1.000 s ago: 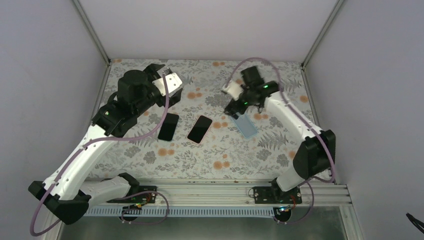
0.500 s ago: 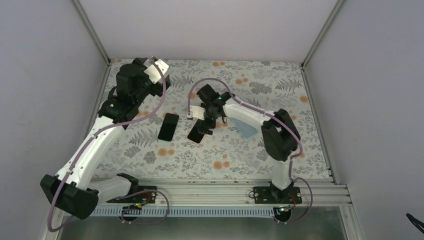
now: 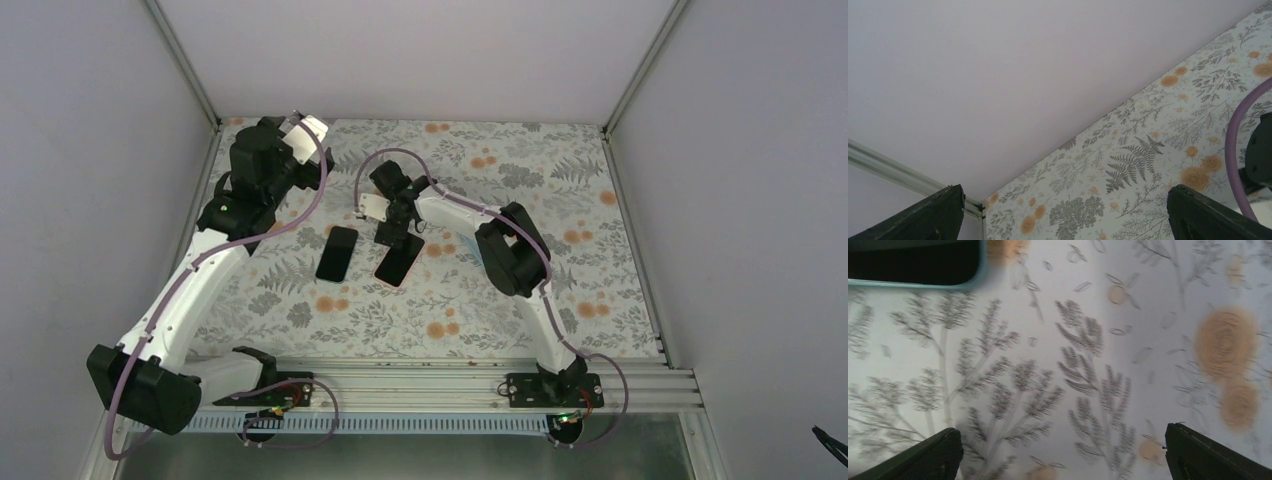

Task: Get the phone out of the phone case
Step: Pick up the phone at the center of the board.

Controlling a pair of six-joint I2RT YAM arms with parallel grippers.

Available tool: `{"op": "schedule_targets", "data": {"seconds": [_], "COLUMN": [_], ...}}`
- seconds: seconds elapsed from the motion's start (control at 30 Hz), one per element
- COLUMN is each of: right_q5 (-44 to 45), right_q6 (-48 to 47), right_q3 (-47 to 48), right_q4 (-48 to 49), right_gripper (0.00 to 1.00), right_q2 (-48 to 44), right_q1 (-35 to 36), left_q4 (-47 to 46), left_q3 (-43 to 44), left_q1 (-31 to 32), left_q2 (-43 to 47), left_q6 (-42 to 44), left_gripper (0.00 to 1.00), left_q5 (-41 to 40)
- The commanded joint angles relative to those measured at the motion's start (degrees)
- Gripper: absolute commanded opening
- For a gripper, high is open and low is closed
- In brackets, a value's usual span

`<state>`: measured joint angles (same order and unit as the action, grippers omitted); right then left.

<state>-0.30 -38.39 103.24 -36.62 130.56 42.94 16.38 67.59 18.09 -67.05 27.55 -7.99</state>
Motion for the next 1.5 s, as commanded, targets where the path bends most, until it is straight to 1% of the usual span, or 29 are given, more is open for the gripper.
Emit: {"op": "schedule_targets", "data": {"seconds": [0.0, 0.1, 0.2, 0.4, 0.5, 0.6, 0.67, 0.8, 0.9, 0.97, 1.13, 1.27, 1.33, 1.4, 1.47], "right_q5": [5.9, 6.5, 5.7, 2.6, 3.3, 1.9, -0.6, -6.2, -11.3, -11.8, -7.8, -12.1, -13.3, -14.0, -14.1], "right_q6": [1.4, 0.8, -0.7, -2.2, -1.1, 0.8, 1.6, 0.7, -3.0, -4.7, -8.9, -15.0, -18.3, -19.2, -19.7], "right_q3": [-0.5, -3.7, -9.2, -19.1, -23.8, -25.6, -25.9, -26.4, -27.3, -29.4, -34.7, -34.9, -35.9, -35.3, -33.4], "right_q4": [2.5, 2.1, 1.9, -1.6, 1.4, 3.9, 3.0, -2.1, -7.6, -8.0, -5.0, -5.6, -4.0, -2.4, -2.8], "right_gripper": [1.00, 1.00, 1.00, 1.00, 1.00, 1.00, 1.00, 1.00, 1.00, 1.00, 1.00, 1.00, 1.00, 1.00, 1.00], "right_q2": [0.3, -0.8, -4.6, -11.2, -14.9, -19.3, -22.4, -28.3, -31.0, -31.9, -31.6, -30.2, -30.5, -29.8, -27.8], "right_q1": [-1.4, -2.6, -3.9, -6.3, -7.6, -9.5, -10.1, -9.3, -7.3, -5.4, -1.1, -1.0, -0.9, -0.9, -0.9], "left_q4": [-1.2, -1.0, -0.4, 1.5, 1.5, 1.5, 1.8, 2.0, 1.6, 1.7, 2.0, 2.1, 2.0, 2.0, 1.6], "left_q3": [-1.4, -1.7, -1.4, -1.1, -1.5, -1.6, -1.6, -1.6, -2.0, -1.9, -2.2, -2.8, -3.4, -4.2, -5.0], "left_q1": [-0.8, -0.9, -1.0, -1.1, -1.1, -1.2, -1.2, -1.2, -1.2, -1.1, -1.2, -1.1, -1.2, -1.2, -1.2], "left_q2": [1.6, 2.1, 2.5, 2.7, 2.8, 2.6, 2.5, 3.2, 4.5, 4.6, 4.7, 5.5, 5.8, 6.2, 6.6], "left_q6": [-1.2, -1.4, -1.4, -1.6, -1.7, -1.8, -1.7, -1.3, -1.1, -1.1, -0.9, -0.5, -0.2, 0.0, 0.3], "left_gripper": [1.00, 1.00, 1.00, 1.00, 1.00, 1.00, 1.00, 1.00, 1.00, 1.00, 1.00, 1.00, 1.00, 1.00, 1.00], "left_q5": [1.4, 2.5, 3.0, 4.9, 5.5, 5.8, 5.8, 6.1, 7.5, 8.0, 8.0, 8.0, 8.2, 8.6, 8.7]}}
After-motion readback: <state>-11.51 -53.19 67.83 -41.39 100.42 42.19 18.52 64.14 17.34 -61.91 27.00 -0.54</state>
